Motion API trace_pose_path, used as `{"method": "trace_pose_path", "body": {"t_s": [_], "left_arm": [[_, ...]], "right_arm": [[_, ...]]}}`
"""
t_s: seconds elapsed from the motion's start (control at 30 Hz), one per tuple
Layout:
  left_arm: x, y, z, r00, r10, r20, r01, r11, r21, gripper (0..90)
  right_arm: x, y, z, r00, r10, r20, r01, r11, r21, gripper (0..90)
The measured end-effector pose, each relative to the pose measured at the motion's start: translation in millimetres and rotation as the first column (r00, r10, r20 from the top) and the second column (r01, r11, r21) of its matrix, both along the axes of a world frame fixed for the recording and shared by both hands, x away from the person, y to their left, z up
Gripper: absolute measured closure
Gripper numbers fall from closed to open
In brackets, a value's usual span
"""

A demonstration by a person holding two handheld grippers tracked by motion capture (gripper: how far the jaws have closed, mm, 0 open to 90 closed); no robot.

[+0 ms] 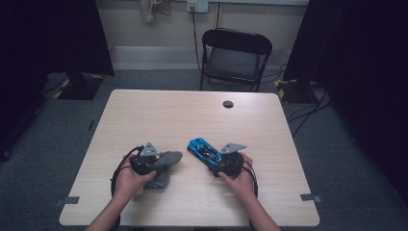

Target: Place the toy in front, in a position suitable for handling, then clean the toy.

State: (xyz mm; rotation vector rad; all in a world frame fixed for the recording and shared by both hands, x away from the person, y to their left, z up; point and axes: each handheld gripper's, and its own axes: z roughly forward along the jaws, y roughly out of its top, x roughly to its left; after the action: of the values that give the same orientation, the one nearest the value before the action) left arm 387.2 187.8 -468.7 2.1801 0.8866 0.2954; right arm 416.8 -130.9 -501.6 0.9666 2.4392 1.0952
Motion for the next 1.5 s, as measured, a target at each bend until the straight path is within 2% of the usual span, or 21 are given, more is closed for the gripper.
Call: {"method": "trace_pose_path", "body": {"t_s": [0.07, 0.17, 0.3, 0.43, 0.5, 0.6, 0.8, 1.0, 1.23, 1.5], "left_arm": [[1.2, -3.0, 2.5, 0.9998, -0.012, -0.014, 0.011, 0.9996, -0.024, 66.8], [4.7, -9.1, 8.9, 0.9998, -0.021, 0.000, 0.021, 0.9990, -0.039, 66.8], [13.3, -21.7, 20.3, 0.9993, -0.036, 0.011, 0.037, 0.9960, -0.081, 66.8], [20.5, -34.6, 24.5, 0.9982, -0.056, 0.021, 0.057, 0.9952, -0.079, 66.8], [24.4, -40.2, 25.4, 0.9977, -0.067, 0.008, 0.068, 0.9934, -0.092, 66.8], [30.1, -48.1, 26.7, 0.9967, -0.081, 0.010, 0.082, 0.9927, -0.089, 66.8], [38.3, -62.6, 29.3, 0.9947, -0.102, 0.012, 0.103, 0.9887, -0.109, 66.8], [43.6, -81.5, 29.0, 0.9912, -0.133, 0.006, 0.133, 0.9867, -0.095, 66.8], [46.8, -110.5, 21.3, 0.9829, -0.184, -0.009, 0.183, 0.9806, -0.070, 66.8], [47.6, -141.4, 12.2, 0.9694, -0.245, -0.016, 0.243, 0.9677, -0.065, 66.8]], "right_arm": [[-0.1, 0.0, 0.0, 1.0000, -0.001, 0.001, 0.001, 1.0000, 0.000, 24.1], [-0.1, 0.0, 0.0, 1.0000, -0.001, 0.000, 0.001, 1.0000, 0.000, 24.1], [-0.1, 0.0, 0.0, 1.0000, -0.002, 0.000, 0.002, 1.0000, 0.000, 24.1], [-0.1, 0.0, 0.0, 1.0000, -0.002, 0.000, 0.002, 1.0000, 0.000, 24.0], [-0.1, 0.0, 0.0, 1.0000, -0.002, 0.000, 0.002, 1.0000, 0.000, 24.1], [-0.1, 0.0, 0.0, 1.0000, -0.001, 0.000, 0.001, 1.0000, 0.000, 24.1], [-0.1, 0.0, 0.0, 1.0000, -0.001, -0.001, 0.001, 1.0000, 0.000, 24.1], [-0.1, 0.0, 0.0, 1.0000, -0.001, 0.000, 0.001, 1.0000, 0.000, 24.0], [-0.1, -0.1, 0.0, 1.0000, -0.001, 0.000, 0.001, 1.0000, 0.000, 24.1], [-0.1, -0.1, 0.0, 1.0000, -0.001, 0.000, 0.001, 1.0000, 0.000, 24.1]]}}
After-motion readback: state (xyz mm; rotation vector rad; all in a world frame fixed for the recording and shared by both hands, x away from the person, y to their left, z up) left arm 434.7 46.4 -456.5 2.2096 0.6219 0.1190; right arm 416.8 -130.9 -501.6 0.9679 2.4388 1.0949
